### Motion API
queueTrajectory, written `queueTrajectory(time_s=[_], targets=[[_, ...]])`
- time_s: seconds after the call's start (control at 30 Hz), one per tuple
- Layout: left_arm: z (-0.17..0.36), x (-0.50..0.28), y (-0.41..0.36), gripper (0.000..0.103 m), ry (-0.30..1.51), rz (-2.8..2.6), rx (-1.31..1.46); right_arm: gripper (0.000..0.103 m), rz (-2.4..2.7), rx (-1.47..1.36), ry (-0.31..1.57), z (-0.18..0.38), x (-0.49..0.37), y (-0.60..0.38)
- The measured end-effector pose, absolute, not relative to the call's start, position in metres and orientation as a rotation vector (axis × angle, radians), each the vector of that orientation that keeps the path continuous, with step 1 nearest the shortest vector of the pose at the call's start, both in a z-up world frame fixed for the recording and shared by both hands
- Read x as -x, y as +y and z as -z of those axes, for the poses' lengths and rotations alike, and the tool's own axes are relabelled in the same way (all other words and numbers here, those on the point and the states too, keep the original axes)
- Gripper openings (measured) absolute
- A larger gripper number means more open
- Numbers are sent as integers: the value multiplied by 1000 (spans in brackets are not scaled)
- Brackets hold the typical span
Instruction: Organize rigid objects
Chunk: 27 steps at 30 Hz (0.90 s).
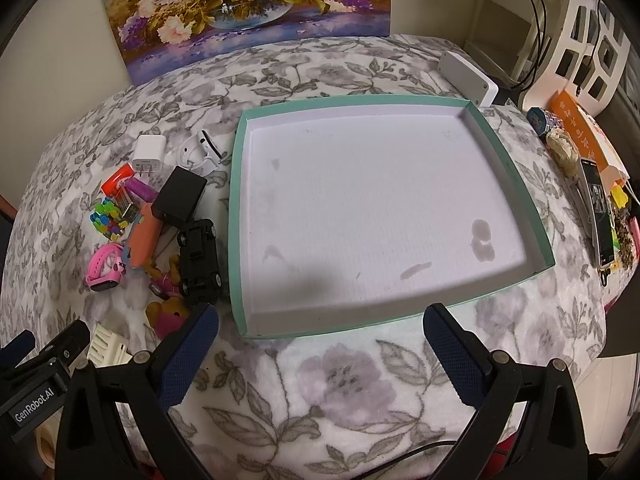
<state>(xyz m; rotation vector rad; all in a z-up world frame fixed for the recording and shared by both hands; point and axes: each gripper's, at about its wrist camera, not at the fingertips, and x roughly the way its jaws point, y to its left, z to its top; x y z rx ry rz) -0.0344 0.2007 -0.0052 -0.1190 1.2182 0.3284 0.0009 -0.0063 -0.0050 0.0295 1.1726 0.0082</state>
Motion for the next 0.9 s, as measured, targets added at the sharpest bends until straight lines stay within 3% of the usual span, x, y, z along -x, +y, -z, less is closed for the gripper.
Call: queueTrajectory(time_s=[0.9], targets=[[8,33,198,103,1236,-305,129,102,-9,-44,1185,5,-2,-6]])
